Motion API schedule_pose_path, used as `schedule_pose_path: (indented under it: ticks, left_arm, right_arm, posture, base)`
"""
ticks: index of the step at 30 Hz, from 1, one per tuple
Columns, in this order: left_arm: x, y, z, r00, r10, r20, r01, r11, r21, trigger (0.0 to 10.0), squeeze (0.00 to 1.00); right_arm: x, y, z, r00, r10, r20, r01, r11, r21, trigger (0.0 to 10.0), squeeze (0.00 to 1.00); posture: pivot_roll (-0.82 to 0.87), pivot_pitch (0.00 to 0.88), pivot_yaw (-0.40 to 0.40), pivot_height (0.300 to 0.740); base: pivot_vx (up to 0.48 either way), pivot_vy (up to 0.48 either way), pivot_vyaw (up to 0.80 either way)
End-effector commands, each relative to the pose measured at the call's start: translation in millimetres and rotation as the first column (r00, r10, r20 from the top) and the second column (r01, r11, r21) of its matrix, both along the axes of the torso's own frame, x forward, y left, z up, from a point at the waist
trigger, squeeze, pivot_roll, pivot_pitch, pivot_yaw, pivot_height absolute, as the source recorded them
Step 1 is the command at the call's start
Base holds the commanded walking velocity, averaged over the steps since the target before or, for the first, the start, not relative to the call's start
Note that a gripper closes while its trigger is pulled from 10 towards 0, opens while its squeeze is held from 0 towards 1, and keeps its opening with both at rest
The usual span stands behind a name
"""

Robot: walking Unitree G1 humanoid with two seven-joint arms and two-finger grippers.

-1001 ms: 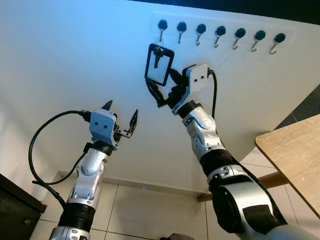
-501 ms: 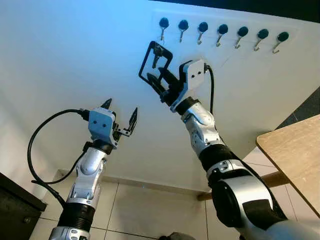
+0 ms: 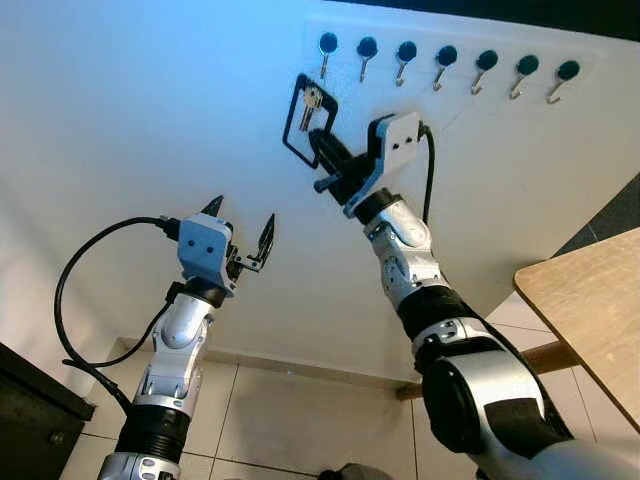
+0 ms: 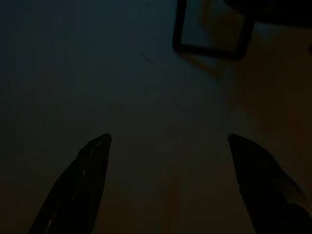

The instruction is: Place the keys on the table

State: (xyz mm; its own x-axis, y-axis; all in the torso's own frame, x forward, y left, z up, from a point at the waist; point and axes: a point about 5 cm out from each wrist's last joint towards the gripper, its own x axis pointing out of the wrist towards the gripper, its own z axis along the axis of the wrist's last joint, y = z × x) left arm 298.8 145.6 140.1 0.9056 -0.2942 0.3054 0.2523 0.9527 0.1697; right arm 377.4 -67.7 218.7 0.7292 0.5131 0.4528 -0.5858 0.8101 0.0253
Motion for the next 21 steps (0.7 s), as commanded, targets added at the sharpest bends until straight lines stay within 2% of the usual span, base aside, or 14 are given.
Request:
schedule_pose_path:
  ticks: [1,7,10,16,18,20,21]
  left_arm:
    - [-0.2,0.4,-3,1.0,-0.001,-0.018,0.001,1.0,0.02,10.0,0.0]
    - [-1.0,-0.1,-3,1.0,-0.005,-0.017,0.005,1.0,0.026,10.0,0.0]
    - [-1.4,0.0,-4,1.0,-0.01,-0.022,0.01,0.999,0.033,10.0,0.0]
    - [-1.4,-3.0,-5,0.999,-0.03,-0.033,0.031,0.998,0.046,10.0,0.0]
    - [-1.1,-5.3,-6,0.998,-0.042,-0.041,0.044,0.997,0.056,10.0,0.0]
    - [-0.9,-6.6,-8,0.998,-0.048,-0.05,0.052,0.997,0.065,10.0,0.0]
    - [-1.2,-7.2,-9,0.997,-0.052,-0.053,0.055,0.996,0.069,10.0,0.0]
  right_arm:
    - [-3.1,0.2,2,1.0,0.001,0.013,-0.001,1.0,0.023,0.0,0.0]
    - [-9.2,2.1,7,0.999,0.008,0.042,-0.01,0.998,0.054,0.0,0.0]
    - [-13.5,0.3,15,0.998,-0.002,0.057,-0.004,0.993,0.115,0.0,0.0]
    - [-16.4,1.9,24,0.997,0.013,0.075,-0.022,0.992,0.123,0.0,0.0]
    - [-14.7,1.8,33,0.998,0.022,0.061,-0.031,0.99,0.141,0.0,0.0]
    - [-10.7,2.8,34,0.999,0.042,0.001,-0.041,0.988,0.149,0.0,0.0]
    - [-9.0,6.2,30,0.995,0.081,-0.066,-0.07,0.987,0.146,0.0,0.0]
  posture:
    - [0.08,0.044,-0.057,0.74]
    - [0.08,0.038,-0.057,0.74]
    - [0.08,0.035,-0.054,0.74]
    - [0.07,0.032,-0.049,0.74]
    - [0.07,0.032,-0.049,0.74]
    - [0.07,0.032,-0.049,0.74]
    - [0.07,0.033,-0.05,0.74]
  base:
    - [0.0,0.0,0.0]
    - [0.0,0.0,0.0]
    - [0.0,0.0,0.0]
    - [0.0,0.0,0.0]
    - [0.0,0.0,0.0]
    - [0.0,0.0,0.0]
    - [0.0,0.0,0.0]
